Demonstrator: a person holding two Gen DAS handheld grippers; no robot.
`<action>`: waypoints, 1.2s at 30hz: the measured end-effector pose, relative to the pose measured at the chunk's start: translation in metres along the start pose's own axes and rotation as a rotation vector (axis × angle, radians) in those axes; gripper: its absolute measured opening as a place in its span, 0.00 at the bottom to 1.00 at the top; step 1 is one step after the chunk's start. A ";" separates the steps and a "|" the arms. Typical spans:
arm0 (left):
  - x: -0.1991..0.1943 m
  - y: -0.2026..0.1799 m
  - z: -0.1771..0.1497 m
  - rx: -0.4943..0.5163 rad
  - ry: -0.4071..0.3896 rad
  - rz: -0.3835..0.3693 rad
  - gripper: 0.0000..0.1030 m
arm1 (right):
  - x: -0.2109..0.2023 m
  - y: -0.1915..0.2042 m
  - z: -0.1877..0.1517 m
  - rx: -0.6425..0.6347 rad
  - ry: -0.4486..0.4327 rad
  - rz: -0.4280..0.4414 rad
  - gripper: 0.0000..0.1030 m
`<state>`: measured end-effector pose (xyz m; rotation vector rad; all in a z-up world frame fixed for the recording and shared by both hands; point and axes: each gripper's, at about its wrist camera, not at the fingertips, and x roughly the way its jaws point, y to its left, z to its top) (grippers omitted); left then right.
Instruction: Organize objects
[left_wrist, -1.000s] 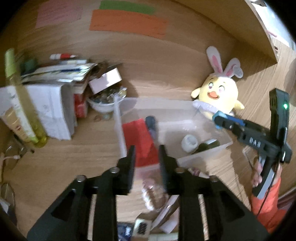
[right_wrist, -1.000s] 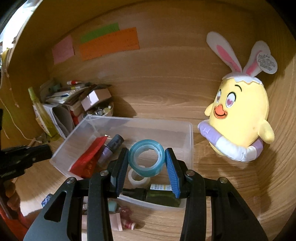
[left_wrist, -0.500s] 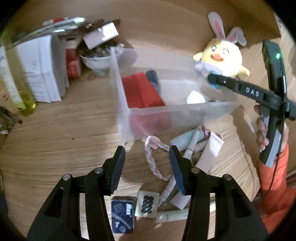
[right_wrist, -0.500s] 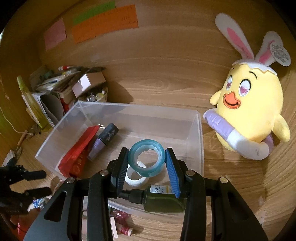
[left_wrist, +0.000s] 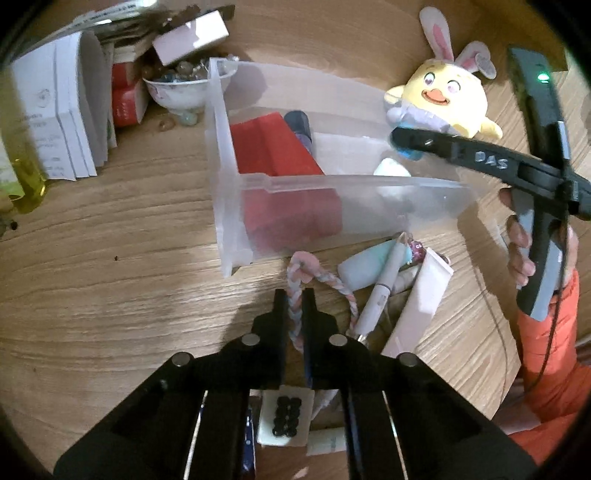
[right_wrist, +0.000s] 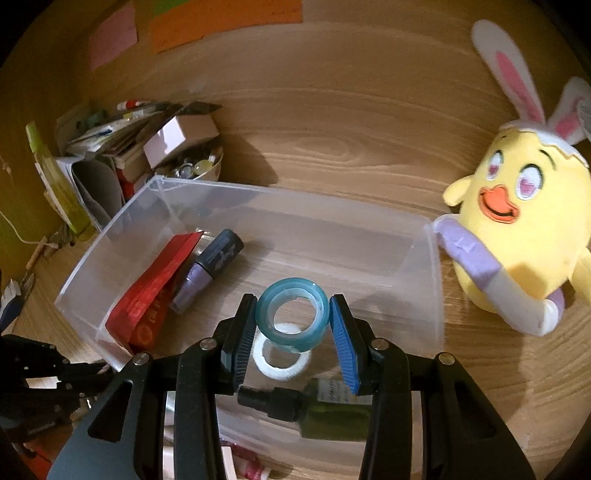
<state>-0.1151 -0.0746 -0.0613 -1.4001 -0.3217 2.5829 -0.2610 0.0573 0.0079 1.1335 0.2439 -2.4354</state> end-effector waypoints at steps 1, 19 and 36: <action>-0.003 0.001 0.000 -0.002 -0.009 -0.002 0.06 | 0.003 0.002 0.001 -0.004 0.007 0.004 0.36; -0.084 0.007 0.017 -0.045 -0.244 -0.018 0.06 | 0.022 0.030 0.001 -0.031 0.077 0.057 0.36; -0.061 -0.006 0.072 -0.029 -0.270 0.018 0.06 | -0.028 0.026 -0.013 -0.031 -0.030 0.049 0.53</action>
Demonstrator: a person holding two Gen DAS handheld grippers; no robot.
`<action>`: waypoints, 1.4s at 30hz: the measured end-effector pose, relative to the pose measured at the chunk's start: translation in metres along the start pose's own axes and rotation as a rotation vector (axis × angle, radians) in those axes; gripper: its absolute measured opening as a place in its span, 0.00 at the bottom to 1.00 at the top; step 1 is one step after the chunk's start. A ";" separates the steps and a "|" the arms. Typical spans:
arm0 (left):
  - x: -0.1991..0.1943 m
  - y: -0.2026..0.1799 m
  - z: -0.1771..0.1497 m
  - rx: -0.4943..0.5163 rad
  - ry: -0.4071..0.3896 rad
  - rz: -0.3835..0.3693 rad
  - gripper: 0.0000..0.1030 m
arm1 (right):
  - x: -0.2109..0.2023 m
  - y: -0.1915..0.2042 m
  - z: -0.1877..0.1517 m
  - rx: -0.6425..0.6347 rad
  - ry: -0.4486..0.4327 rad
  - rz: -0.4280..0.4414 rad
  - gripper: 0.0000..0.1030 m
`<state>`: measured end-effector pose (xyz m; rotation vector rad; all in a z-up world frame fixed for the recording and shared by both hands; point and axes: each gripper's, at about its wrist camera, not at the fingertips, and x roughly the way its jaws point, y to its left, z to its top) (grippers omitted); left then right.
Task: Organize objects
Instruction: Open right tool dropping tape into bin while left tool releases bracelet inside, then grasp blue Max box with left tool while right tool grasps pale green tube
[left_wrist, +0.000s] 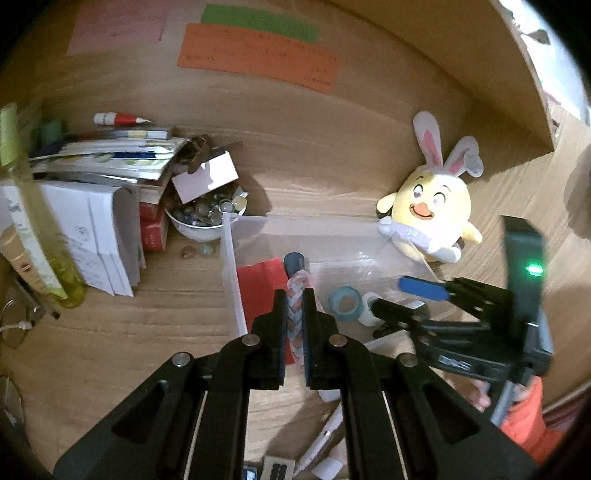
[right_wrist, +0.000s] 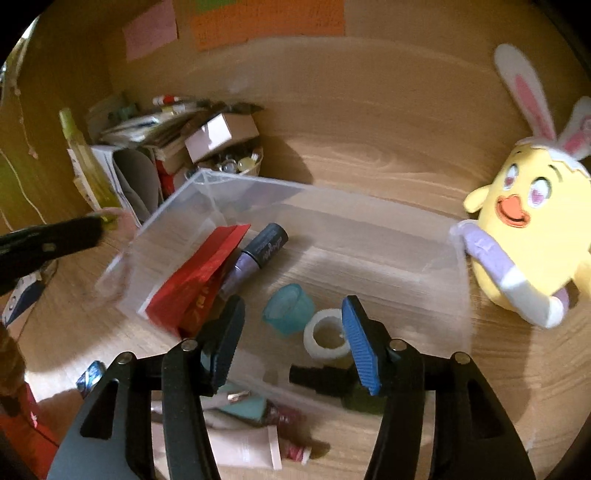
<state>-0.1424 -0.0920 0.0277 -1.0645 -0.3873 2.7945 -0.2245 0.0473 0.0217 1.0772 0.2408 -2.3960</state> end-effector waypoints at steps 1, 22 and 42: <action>0.005 0.000 0.001 0.000 0.004 0.004 0.06 | -0.007 0.000 -0.002 0.013 -0.011 0.007 0.54; 0.024 -0.009 -0.004 0.047 0.051 0.024 0.23 | -0.035 0.011 -0.078 0.122 -0.001 0.115 0.59; -0.043 0.019 -0.096 0.038 0.101 0.138 0.60 | -0.042 0.069 -0.114 0.028 0.013 0.113 0.59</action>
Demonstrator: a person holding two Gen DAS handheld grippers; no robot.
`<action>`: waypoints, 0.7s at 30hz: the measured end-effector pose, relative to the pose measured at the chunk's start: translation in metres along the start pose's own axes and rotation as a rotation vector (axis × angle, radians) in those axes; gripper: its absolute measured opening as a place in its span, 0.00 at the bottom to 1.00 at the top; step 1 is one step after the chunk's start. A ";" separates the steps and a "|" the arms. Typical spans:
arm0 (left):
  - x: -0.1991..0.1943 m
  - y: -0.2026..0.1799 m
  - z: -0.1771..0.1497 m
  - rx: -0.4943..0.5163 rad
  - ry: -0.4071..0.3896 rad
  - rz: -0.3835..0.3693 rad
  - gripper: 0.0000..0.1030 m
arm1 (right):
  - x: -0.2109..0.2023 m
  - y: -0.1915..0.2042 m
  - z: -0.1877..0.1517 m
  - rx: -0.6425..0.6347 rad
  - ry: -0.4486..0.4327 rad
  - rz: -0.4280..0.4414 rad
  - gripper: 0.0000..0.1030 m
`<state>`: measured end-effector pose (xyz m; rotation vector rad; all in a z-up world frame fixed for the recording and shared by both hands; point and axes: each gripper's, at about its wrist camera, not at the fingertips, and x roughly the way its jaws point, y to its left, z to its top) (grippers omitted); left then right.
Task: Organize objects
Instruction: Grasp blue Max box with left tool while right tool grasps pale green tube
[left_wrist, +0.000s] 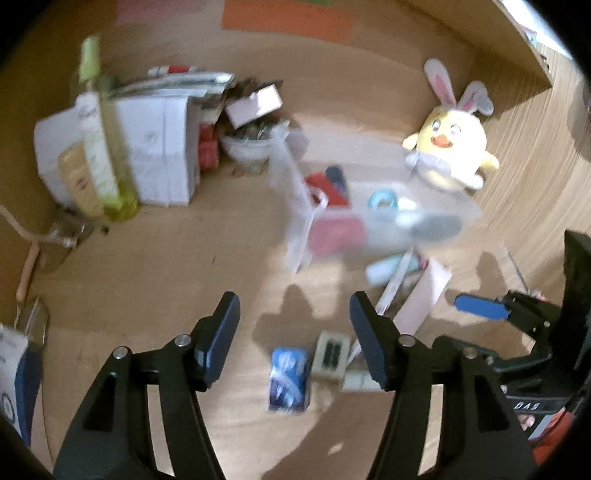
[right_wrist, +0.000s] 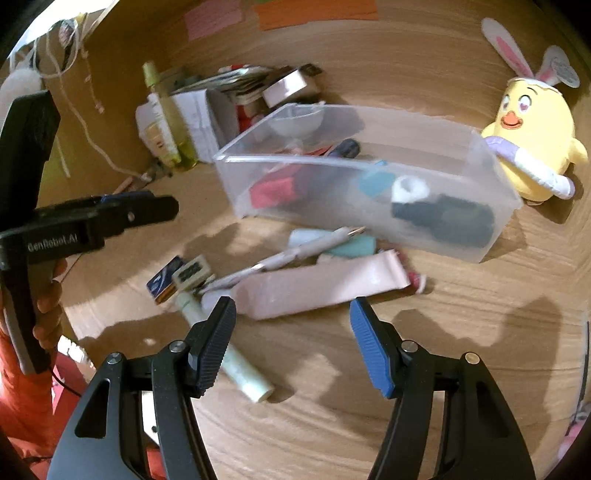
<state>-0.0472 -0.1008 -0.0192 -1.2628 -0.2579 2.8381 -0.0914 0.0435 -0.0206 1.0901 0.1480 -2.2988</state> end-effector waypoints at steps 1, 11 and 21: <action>0.001 0.003 -0.007 -0.005 0.014 0.004 0.60 | 0.002 0.004 -0.002 -0.007 0.007 0.003 0.59; 0.003 0.015 -0.044 -0.036 0.079 0.014 0.60 | 0.020 0.032 -0.014 -0.056 0.056 0.040 0.59; 0.012 0.004 -0.054 0.000 0.091 0.027 0.60 | 0.029 0.050 -0.016 -0.139 0.060 0.057 0.33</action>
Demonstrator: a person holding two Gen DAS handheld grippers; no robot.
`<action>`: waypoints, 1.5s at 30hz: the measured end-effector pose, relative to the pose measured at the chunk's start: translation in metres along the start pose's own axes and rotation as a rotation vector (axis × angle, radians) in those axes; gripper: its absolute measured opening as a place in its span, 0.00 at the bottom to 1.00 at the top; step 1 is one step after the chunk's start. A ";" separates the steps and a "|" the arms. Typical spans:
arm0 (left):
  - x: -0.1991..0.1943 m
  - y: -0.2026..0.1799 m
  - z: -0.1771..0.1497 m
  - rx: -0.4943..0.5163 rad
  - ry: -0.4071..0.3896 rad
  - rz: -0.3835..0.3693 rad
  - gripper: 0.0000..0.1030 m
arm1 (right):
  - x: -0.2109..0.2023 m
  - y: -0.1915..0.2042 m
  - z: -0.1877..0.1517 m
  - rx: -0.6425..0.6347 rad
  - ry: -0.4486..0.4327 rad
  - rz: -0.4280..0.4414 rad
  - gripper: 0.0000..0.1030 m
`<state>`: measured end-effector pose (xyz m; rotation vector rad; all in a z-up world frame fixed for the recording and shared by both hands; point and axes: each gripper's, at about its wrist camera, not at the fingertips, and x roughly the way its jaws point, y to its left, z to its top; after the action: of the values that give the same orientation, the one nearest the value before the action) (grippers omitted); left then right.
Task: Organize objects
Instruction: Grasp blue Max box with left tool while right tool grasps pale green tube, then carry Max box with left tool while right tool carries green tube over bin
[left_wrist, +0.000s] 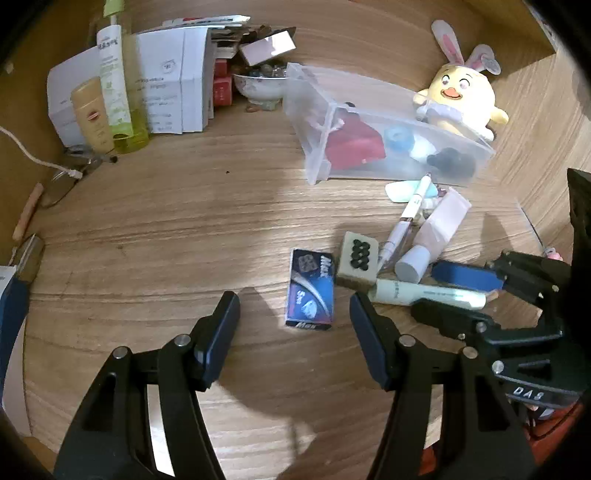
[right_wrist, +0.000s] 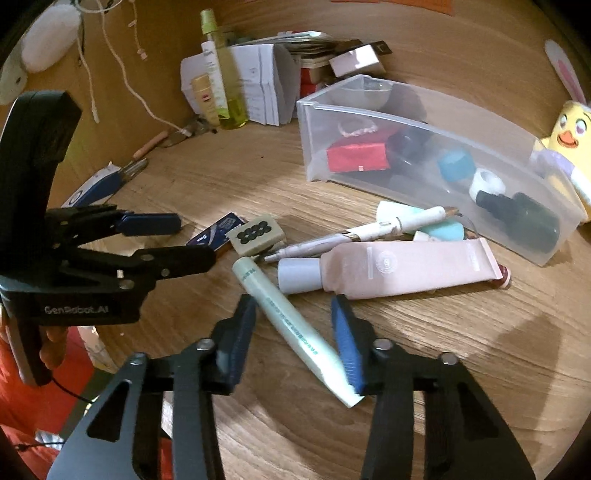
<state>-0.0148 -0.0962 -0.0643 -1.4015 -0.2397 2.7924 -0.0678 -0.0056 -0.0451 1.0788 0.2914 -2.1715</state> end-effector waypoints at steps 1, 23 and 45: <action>0.001 -0.001 0.001 -0.001 -0.003 0.000 0.60 | -0.001 0.001 -0.001 -0.008 0.000 0.000 0.31; 0.001 -0.006 -0.001 0.024 -0.058 0.041 0.26 | -0.022 0.002 -0.006 -0.019 -0.060 0.004 0.14; -0.038 -0.035 0.050 -0.002 -0.203 -0.051 0.26 | -0.067 -0.054 0.030 0.076 -0.222 -0.059 0.14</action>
<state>-0.0339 -0.0707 0.0006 -1.0952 -0.2756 2.8917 -0.0948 0.0524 0.0203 0.8686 0.1422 -2.3473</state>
